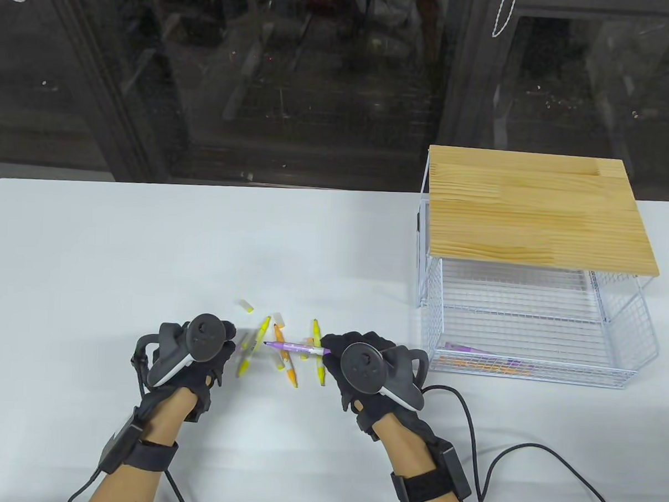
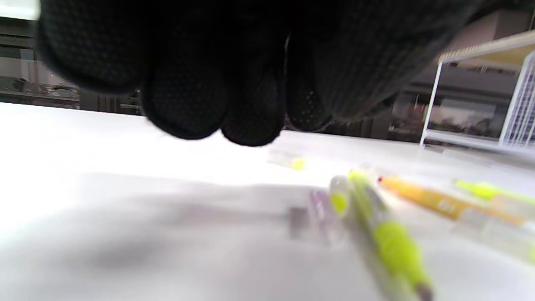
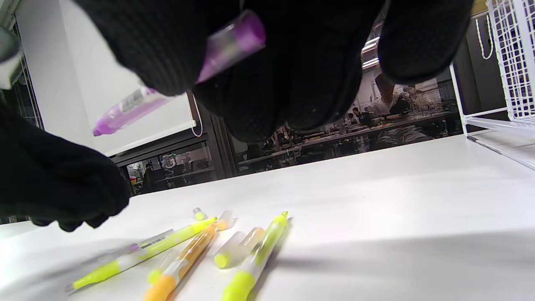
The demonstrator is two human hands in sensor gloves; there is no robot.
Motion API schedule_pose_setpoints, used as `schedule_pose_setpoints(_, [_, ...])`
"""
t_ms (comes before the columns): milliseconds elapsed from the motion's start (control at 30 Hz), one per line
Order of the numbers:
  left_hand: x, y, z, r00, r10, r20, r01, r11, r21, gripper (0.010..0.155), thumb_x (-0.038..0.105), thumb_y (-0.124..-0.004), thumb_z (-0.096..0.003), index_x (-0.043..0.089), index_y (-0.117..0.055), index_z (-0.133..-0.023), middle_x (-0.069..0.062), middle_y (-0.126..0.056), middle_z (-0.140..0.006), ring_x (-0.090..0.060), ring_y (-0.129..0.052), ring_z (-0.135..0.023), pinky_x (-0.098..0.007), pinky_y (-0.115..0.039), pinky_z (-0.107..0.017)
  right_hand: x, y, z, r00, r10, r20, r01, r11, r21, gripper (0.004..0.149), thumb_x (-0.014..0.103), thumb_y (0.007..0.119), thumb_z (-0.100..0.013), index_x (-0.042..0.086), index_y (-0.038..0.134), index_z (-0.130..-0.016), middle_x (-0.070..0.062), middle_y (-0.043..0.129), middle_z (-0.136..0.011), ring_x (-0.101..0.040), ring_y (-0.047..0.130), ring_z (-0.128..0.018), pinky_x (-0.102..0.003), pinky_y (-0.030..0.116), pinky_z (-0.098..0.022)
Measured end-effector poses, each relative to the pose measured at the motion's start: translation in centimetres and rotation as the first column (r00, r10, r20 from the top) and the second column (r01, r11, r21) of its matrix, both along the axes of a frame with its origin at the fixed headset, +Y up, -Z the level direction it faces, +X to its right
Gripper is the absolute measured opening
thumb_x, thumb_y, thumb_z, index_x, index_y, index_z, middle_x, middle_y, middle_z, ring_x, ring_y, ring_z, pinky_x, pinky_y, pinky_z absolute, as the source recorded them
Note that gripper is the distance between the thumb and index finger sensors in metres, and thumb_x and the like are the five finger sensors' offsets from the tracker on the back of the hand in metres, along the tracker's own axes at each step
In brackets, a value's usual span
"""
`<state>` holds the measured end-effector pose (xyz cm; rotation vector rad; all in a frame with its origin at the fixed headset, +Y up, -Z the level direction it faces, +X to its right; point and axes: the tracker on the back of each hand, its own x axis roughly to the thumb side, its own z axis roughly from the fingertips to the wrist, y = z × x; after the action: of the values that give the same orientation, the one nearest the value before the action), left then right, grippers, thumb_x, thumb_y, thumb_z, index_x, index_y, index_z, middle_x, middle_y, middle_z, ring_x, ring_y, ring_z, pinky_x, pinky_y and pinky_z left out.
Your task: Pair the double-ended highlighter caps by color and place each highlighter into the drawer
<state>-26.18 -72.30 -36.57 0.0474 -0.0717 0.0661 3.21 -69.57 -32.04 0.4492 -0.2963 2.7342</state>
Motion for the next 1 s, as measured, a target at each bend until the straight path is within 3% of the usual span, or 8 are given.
schedule_pose_setpoints(300, [0.8,-1.3,-0.9,0.992,-0.093,-0.080,0.086,0.992,-0.087,0.048,0.048,-0.090,-0.0357,0.029,-0.097,-0.080,-0.002,-0.104,-0.076,-0.034,-0.101,-0.058,-0.053,-0.086,-0.041,-0.1,-0.1,0.0,1.000,0.001,-0.005,-0.001,1.000,-0.008,0.043,0.041,0.083,-0.043,0.029,0.089,-0.084,0.000,0.099,-0.076,-0.029,0.097,-0.064,-0.058,0.074,-0.054])
schedule_pose_setpoints(467, [1.1,-1.7,-1.2,0.985,-0.146,-0.095,0.138,0.987,-0.084,0.049,0.049,-0.091,-0.0345,0.029,-0.097,-0.079,-0.002,-0.104,-0.075,-0.034,-0.101,-0.057,-0.053,-0.086,-0.041,-0.1,-0.1,0.0,1.000,0.004,-0.008,-0.004,1.000,-0.012,0.043,0.041,0.083,-0.043,0.030,0.090,-0.083,0.000,0.099,-0.076,-0.029,0.097,-0.064,-0.058,0.074,-0.054])
schedule_pose_setpoints(1000, [0.8,-1.9,-1.1,0.984,-0.129,-0.122,0.110,0.982,-0.156,0.049,0.049,-0.090,-0.0353,0.029,-0.097,-0.079,-0.002,-0.104,-0.074,-0.034,-0.101,-0.057,-0.053,-0.086,-0.040,-0.2,-0.1,0.0,1.000,0.004,-0.009,-0.004,1.000,-0.018,0.043,0.042,0.083,-0.043,0.029,0.090,-0.084,0.000,0.099,-0.076,-0.029,0.097,-0.064,-0.059,0.074,-0.054])
